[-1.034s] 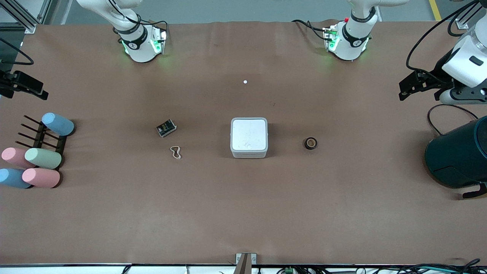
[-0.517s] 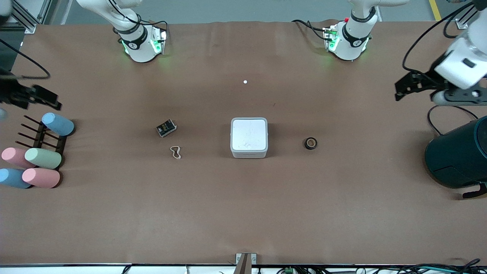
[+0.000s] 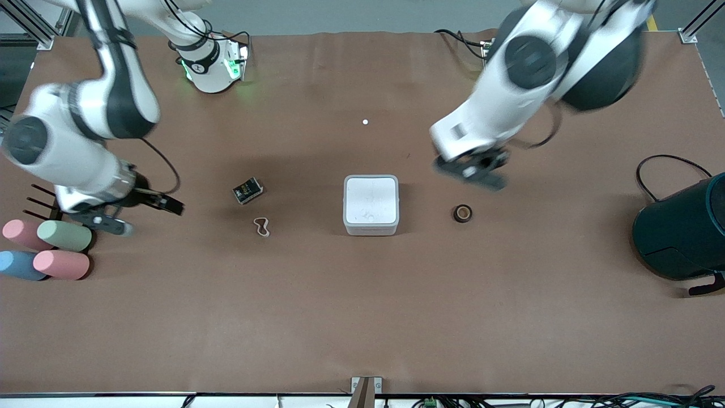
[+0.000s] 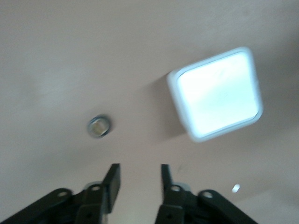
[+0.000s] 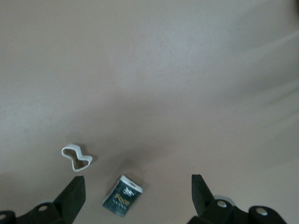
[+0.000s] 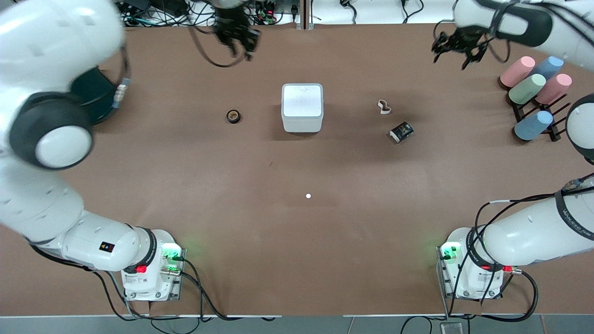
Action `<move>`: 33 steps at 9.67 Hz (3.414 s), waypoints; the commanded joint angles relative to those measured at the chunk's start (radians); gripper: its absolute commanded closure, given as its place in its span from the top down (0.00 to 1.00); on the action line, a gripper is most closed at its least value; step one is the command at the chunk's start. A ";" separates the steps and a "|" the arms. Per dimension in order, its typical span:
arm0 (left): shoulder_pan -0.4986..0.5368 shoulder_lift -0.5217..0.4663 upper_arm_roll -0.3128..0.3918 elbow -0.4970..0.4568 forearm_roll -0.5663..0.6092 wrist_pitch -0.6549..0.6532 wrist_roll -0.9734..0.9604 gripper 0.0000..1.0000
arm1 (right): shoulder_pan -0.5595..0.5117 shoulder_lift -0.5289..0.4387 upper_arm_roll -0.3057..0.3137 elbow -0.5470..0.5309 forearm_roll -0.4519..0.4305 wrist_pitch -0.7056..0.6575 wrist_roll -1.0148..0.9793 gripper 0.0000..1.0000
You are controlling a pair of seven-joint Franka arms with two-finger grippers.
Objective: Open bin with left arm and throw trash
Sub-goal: 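Reach the left gripper to the bin lid while the right gripper reaches the packet, then lift the bin lid open with the left gripper while the right gripper grasps the packet, then drop the black packet into the bin while the left gripper reaches the tape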
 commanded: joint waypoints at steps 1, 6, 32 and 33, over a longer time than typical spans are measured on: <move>-0.064 0.226 0.005 0.134 0.013 0.205 -0.142 0.00 | 0.026 -0.019 -0.003 -0.167 0.027 0.152 0.125 0.97; -0.129 0.358 0.007 0.127 0.019 0.416 -0.260 0.00 | 0.132 0.132 -0.003 -0.255 0.041 0.395 0.498 0.97; 0.251 0.050 -0.006 -0.664 0.293 0.736 0.236 1.00 | 0.505 0.494 0.018 0.761 0.139 -0.104 1.596 0.03; 0.251 0.057 -0.006 -0.675 0.292 0.755 0.233 1.00 | 0.526 0.508 0.029 0.761 0.142 -0.102 1.611 0.06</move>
